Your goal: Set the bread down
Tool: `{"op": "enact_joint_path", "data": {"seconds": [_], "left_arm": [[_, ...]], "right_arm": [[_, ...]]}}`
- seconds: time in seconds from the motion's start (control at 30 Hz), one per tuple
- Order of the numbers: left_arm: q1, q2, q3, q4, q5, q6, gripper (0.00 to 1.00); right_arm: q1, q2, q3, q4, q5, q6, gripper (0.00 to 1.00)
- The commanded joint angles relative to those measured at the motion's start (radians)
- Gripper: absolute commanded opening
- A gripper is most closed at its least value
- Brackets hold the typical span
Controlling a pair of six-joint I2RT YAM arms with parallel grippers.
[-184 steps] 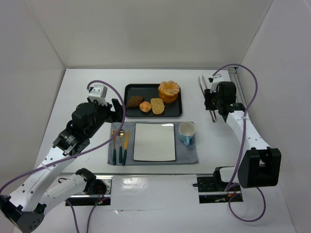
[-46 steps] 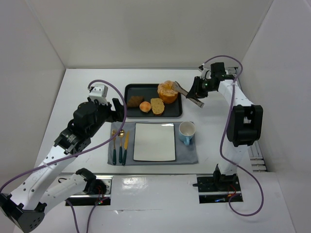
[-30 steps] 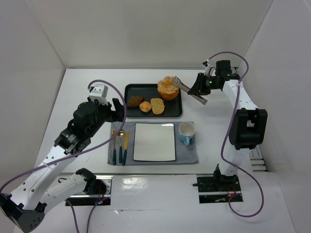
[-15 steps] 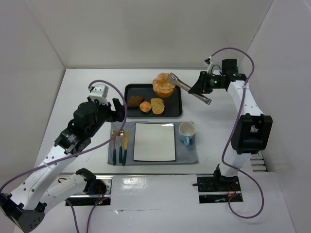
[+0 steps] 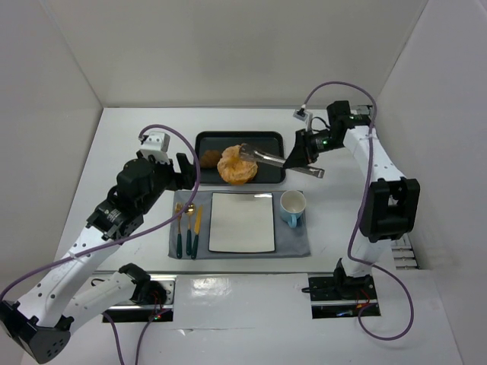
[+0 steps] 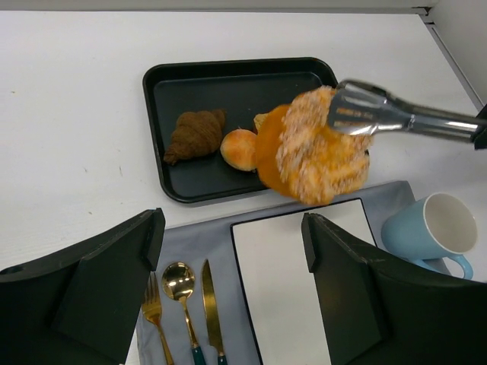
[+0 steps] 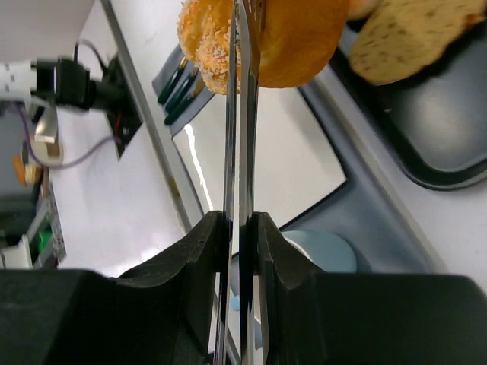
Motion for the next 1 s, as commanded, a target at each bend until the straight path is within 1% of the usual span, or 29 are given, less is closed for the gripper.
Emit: {"op": "enact_joint_path", "data": {"seconds": [0.0, 0.13, 0.37, 0.47, 0.77, 0.97], "left_arm": [[-0.003, 0.005, 0.006, 0.051, -0.015, 0.019, 0.91], [-0.003, 0.005, 0.006, 0.051, -0.024, 0.019, 0.91], [-0.003, 0.005, 0.006, 0.051, -0.024, 0.019, 0.91], [-0.003, -0.004, 0.006, 0.051, -0.024, 0.019, 0.91], [-0.003, -0.004, 0.006, 0.051, -0.024, 0.019, 0.91], [-0.003, -0.004, 0.006, 0.051, -0.024, 0.019, 0.91]], "right_arm": [[0.067, 0.010, 0.041, -0.109, -0.050, -0.142, 0.00], [0.120, -0.001, 0.041, -0.122, -0.028, -0.164, 0.00], [0.170, -0.019, 0.022, -0.168, 0.050, -0.195, 0.00], [0.180, -0.029, 0.013, -0.186, 0.087, -0.204, 0.00], [0.189, -0.029, 0.002, -0.275, 0.117, -0.273, 0.00], [0.221, -0.029, -0.054, -0.295, 0.130, -0.282, 0.00]]}}
